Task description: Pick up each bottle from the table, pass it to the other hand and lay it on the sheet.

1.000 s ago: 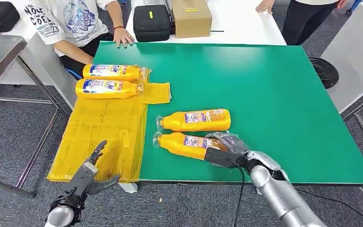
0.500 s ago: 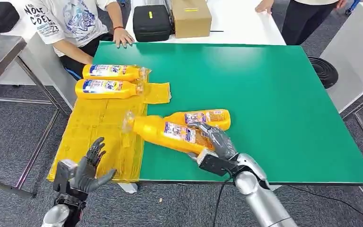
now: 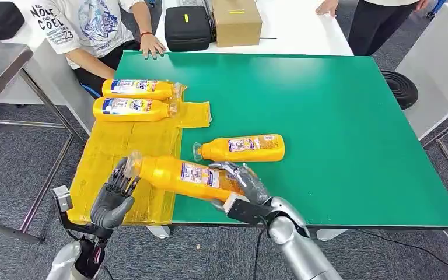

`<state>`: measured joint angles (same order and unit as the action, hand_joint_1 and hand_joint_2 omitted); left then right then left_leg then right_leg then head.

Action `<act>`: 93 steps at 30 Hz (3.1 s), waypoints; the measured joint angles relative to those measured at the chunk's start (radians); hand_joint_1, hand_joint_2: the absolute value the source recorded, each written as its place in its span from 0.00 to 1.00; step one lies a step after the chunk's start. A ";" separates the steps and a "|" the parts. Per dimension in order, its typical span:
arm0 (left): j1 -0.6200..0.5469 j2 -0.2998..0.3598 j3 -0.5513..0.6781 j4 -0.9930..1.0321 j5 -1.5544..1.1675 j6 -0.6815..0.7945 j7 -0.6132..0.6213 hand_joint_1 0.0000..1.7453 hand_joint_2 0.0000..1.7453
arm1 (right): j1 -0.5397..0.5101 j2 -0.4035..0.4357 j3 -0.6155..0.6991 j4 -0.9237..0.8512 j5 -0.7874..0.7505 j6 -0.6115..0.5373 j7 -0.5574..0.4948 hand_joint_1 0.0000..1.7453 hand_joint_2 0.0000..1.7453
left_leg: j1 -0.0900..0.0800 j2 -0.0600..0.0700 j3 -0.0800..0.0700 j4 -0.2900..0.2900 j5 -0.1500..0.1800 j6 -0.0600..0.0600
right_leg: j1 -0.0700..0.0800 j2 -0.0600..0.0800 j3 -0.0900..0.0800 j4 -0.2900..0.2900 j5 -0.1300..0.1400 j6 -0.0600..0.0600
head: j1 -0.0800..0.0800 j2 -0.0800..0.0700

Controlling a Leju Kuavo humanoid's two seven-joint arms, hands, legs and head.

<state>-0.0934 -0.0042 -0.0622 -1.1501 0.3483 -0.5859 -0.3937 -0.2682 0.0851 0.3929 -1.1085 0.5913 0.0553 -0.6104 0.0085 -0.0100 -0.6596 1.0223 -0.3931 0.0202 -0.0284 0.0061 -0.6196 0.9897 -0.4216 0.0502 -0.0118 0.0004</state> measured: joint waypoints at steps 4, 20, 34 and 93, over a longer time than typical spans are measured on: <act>0.000 0.000 -0.010 0.000 0.007 -0.006 0.000 0.00 1.00 | 0.000 0.007 0.005 0.021 0.000 0.000 -0.001 1.00 1.00 | 0.000 0.000 0.000 0.000 0.000 0.000 | 0.000 0.000 0.000 0.000 0.000 0.000 | 0.000 0.000; 0.000 -0.001 -0.080 0.000 -0.016 -0.006 -0.009 0.00 1.00 | -0.002 0.061 0.027 0.087 -0.012 -0.060 -0.038 1.00 1.00 | 0.000 0.000 0.000 0.000 0.000 0.000 | 0.000 0.000 0.000 0.000 0.000 0.000 | 0.000 0.000; 0.000 -0.008 -0.104 -0.011 -0.032 -0.009 -0.009 0.00 1.00 | -0.010 0.080 0.030 0.106 0.005 -0.098 -0.010 1.00 1.00 | 0.000 0.000 0.000 0.000 0.000 0.000 | 0.001 0.000 0.000 0.000 0.000 0.000 | 0.000 0.000; -0.023 -0.022 -0.128 -0.029 -0.054 -0.021 -0.057 1.00 1.00 | -0.081 0.191 0.147 0.348 0.018 -0.095 0.000 0.00 1.00 | 0.002 0.001 0.000 0.000 0.000 0.000 | 0.002 0.000 0.000 0.000 0.000 0.000 | 0.000 0.000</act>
<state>-0.1165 -0.0263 -0.1900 -1.1791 0.2945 -0.6069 -0.4505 -0.3492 0.2762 0.5402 -0.7607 0.6096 -0.0397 -0.6100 0.0108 -0.0094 -0.6593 1.0223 -0.3929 0.0199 -0.0268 0.0064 -0.6201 0.9897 -0.4217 0.0499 -0.0118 0.0004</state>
